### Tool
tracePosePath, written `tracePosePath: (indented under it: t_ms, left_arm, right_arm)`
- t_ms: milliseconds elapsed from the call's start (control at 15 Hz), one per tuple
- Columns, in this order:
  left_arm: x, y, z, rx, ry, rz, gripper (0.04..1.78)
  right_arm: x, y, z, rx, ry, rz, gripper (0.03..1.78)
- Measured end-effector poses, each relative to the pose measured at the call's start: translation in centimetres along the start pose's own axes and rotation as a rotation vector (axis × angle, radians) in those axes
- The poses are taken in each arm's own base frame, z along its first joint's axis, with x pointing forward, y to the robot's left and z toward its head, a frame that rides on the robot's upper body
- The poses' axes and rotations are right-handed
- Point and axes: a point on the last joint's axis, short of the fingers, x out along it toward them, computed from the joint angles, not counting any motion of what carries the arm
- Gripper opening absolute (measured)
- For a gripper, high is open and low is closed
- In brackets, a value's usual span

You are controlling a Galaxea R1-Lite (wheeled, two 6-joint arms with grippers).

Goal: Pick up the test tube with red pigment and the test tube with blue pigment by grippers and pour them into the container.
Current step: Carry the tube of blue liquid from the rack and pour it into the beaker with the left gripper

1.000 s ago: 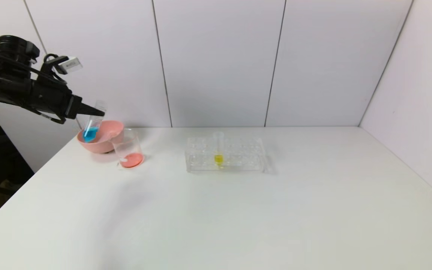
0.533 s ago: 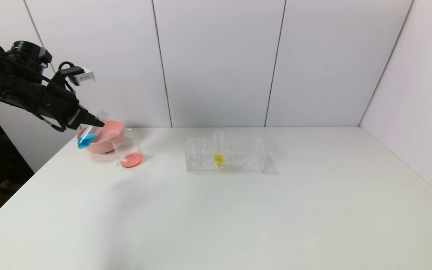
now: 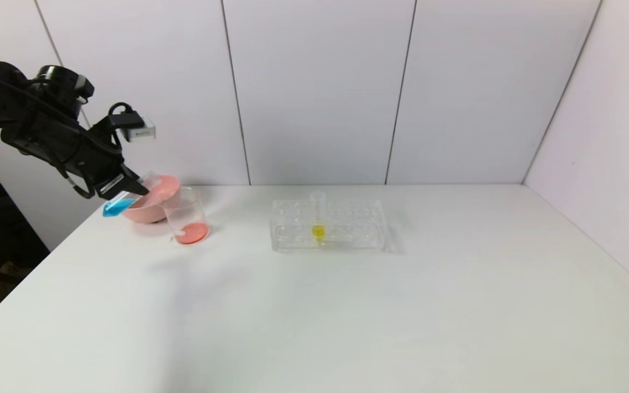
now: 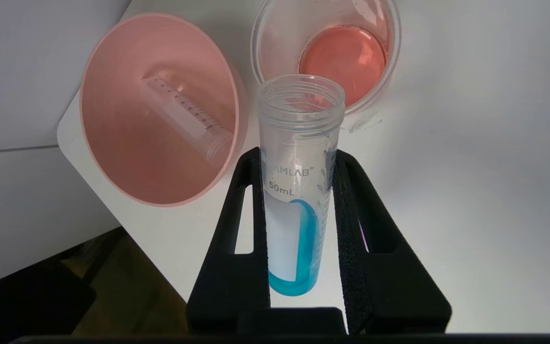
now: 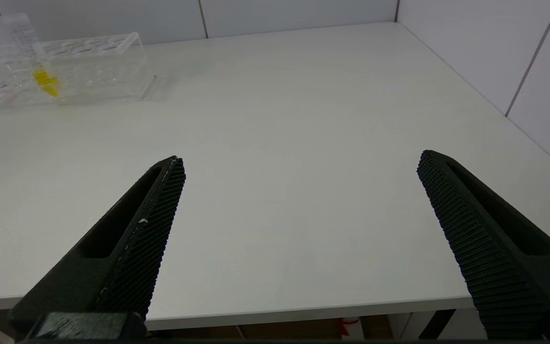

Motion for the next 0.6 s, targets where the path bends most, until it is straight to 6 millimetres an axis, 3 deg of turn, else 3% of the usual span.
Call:
tracePosePath:
  t_ms: [600]
  left_arm:
    - [2.4,-0.5,1.3,0.157,0.111,0.096,0.43]
  right_arm:
    - [0.0,0.0,0.0,0.0,0.0,0.0,1.77]
